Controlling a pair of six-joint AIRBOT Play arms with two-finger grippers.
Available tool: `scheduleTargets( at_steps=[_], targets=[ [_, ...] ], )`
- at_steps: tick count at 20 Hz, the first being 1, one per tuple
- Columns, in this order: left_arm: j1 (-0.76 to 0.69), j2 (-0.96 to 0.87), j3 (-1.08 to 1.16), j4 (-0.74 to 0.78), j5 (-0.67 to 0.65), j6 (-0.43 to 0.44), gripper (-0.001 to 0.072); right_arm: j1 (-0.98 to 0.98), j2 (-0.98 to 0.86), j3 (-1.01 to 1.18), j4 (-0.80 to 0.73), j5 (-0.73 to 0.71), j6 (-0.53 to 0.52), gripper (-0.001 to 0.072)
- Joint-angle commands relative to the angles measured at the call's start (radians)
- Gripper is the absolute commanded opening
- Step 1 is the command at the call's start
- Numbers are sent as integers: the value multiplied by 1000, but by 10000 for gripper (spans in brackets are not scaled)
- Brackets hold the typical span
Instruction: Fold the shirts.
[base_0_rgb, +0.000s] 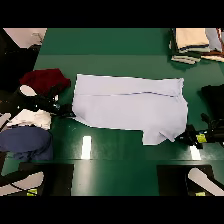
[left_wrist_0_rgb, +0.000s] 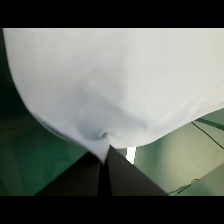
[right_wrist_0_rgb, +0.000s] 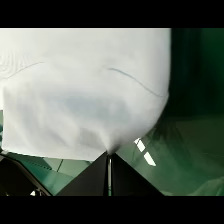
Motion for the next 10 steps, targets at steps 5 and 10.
scheduleTargets(
  at_steps=[5, 10],
  targets=[
    [0, 206, 1, 122, -122, -5, 29, -1, 243, 67, -74, 95, 46, 17],
    [0, 428, 1, 128, -350, -85, 29, 31, 396, 295, -166, 177, 120, 16]
  ],
)
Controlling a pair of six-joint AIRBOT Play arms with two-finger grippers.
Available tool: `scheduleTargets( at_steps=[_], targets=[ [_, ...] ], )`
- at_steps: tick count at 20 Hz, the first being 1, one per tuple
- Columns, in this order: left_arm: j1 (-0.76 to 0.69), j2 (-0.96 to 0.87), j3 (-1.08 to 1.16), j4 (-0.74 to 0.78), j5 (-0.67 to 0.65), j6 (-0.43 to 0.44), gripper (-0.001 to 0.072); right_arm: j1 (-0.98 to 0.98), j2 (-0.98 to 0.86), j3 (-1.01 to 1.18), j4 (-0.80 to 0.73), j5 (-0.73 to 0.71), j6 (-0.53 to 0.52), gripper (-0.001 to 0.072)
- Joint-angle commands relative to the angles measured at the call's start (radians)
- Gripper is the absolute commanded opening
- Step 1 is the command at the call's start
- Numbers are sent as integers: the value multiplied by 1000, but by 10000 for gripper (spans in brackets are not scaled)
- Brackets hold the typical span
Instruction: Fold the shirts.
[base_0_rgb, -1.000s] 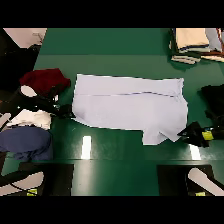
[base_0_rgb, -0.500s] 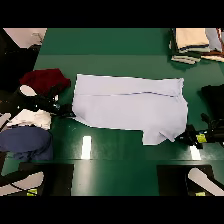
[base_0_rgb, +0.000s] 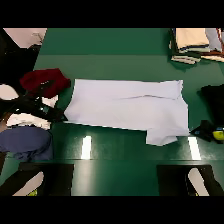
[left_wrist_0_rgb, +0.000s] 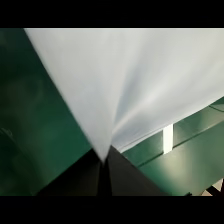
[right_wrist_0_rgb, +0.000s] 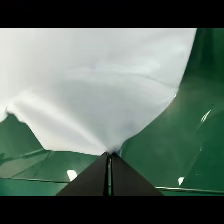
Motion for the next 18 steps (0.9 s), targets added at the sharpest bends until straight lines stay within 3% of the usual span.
scheduleTargets(
  at_steps=[1, 3, 7, 9, 13, 18],
  targets=[
    [0, 142, 6, 11, -135, -60, 29, 56, 81, 151, -51, 42, 52, 17],
    [0, 140, 40, 6, -125, -60, 29, 162, 45, 240, -53, 10, 54, 16],
    [0, 113, 66, 20, 111, -41, 30, 389, -164, 414, -73, -136, 63, 16],
    [0, 40, 81, 27, 167, -41, 30, 460, -308, 514, -137, -174, 89, 16],
    [0, -179, 149, 25, 317, -51, 30, 494, -553, 709, -151, -192, 89, 16],
    [0, -446, 307, 5, 351, -50, 31, 494, -763, 892, -146, -200, 89, 18]
  ],
)
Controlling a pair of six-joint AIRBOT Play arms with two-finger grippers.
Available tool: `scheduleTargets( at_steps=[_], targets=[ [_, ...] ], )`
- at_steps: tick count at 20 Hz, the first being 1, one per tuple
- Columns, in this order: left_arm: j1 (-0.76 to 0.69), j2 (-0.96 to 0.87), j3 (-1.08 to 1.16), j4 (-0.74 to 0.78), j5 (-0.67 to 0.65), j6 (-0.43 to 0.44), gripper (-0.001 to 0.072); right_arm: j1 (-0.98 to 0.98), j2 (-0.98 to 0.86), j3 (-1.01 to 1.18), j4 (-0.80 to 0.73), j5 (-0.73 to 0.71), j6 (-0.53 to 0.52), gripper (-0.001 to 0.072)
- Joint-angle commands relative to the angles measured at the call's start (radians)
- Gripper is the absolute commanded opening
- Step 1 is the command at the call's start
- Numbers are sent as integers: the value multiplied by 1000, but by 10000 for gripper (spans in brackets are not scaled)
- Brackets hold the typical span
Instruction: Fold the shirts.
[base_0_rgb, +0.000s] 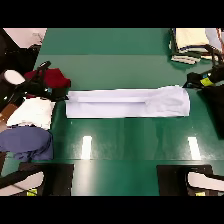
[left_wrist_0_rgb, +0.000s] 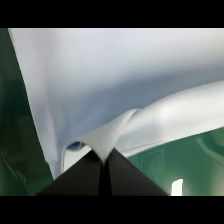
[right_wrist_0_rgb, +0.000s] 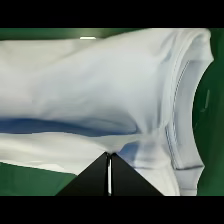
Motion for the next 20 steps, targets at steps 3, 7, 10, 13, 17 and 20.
scheduleTargets(
  at_steps=[3, 7, 10, 13, 17, 20],
  targets=[
    [0, -207, 135, -50, 81, -10, 45, 4, -220, 179, 68, -15, 3, 19],
    [3, -203, 166, -68, 105, -63, 616, -49, -313, 278, 279, -71, -7, 507],
    [0, -196, 227, -69, -31, -53, 593, -122, -316, 323, 290, 68, -81, 506],
    [-2, -196, 235, -80, -96, -53, 461, -206, -312, 311, 278, 229, -136, 506],
    [-42, -196, 235, -85, -105, -37, 40, -317, -312, 178, 282, 247, -165, 557],
    [-113, -196, 235, -84, -90, -37, 40, -352, -314, 51, 283, 171, -254, 716]
  ],
)
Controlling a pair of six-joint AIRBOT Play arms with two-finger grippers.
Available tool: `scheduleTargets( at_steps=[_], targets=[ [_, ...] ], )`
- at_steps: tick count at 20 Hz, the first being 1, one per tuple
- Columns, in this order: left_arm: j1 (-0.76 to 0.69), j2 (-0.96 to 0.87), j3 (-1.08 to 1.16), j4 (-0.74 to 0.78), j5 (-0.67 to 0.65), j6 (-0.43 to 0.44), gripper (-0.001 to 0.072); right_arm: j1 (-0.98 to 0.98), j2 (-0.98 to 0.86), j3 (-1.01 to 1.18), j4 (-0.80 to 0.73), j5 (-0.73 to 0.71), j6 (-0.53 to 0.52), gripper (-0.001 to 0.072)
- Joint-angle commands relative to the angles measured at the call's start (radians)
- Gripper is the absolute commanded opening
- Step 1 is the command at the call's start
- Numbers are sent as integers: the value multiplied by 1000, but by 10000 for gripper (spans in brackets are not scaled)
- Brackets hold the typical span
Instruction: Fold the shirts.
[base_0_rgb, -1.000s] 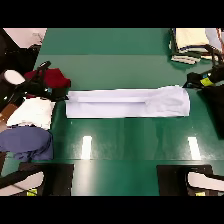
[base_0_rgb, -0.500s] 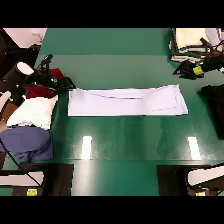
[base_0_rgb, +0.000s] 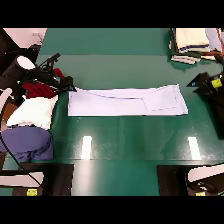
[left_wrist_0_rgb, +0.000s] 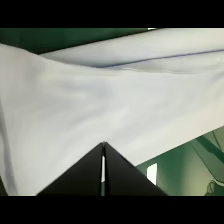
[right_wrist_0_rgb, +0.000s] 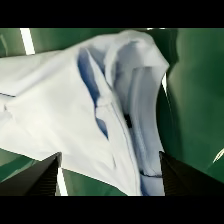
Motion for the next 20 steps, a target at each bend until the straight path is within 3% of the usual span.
scheduleTargets(
  at_steps=[1, 6, 13, 15, 16, 18, 19, 20],
  targets=[
    [-71, -1, 2, -2, 12, 4, 40, -44, -2, -132, 7, -62, -114, 716],
    [-135, -1, 2, -2, 57, -10, 39, -34, -61, -197, 61, -86, -228, 715],
    [-138, -1, 2, -2, 56, -41, 39, 15, -142, -193, 153, -68, -264, 706],
    [-138, -1, 2, -2, 55, -42, 31, 39, -142, -193, 152, -72, -300, 615],
    [-138, -1, 2, -2, 54, -43, 31, 49, -142, -193, 152, -81, -301, 504],
    [-138, -1, 2, -2, 54, -70, 30, 53, -142, -193, 154, -85, -305, 137],
    [-143, -1, 2, -3, 56, -77, 30, 52, -141, -193, 154, -81, -305, 20],
    [-152, -2, 2, -5, 56, -77, 30, 52, -137, -193, 156, -68, -306, 19]
  ],
)
